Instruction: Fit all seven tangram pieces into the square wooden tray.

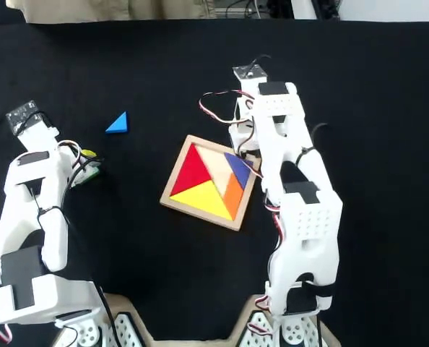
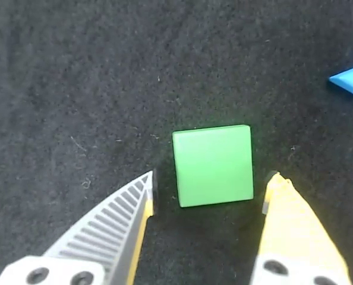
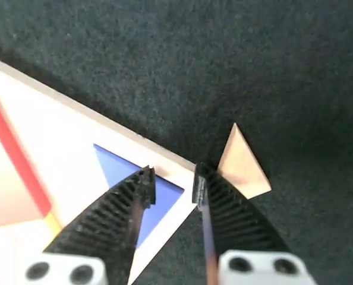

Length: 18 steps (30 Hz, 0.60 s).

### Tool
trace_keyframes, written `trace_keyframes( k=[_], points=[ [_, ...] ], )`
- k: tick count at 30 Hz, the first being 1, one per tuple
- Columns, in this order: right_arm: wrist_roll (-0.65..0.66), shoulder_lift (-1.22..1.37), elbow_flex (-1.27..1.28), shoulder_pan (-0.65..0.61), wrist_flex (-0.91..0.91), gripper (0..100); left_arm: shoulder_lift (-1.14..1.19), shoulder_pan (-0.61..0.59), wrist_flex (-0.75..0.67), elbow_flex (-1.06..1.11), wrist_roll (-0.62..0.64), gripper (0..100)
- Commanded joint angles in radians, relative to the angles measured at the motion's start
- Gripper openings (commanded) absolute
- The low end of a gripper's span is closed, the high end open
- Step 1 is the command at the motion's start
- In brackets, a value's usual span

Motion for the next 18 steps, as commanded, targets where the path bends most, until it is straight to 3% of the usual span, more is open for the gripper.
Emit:
trace_keyframes(
  k=[1, 9, 18],
  points=[
    [0.009, -0.019, -0.025, 0.015, 0.041, 13.7, -0.038, 0.002, -0.011, -0.002, -0.003, 30],
    [0.009, -0.081, -0.007, 0.014, 0.109, 13.7, -0.038, 0.005, -0.011, -0.002, -0.003, 30],
    [0.003, -0.079, 0.065, -0.006, -0.002, 13.7, -0.038, 0.004, -0.009, -0.002, -0.005, 30]
  ],
)
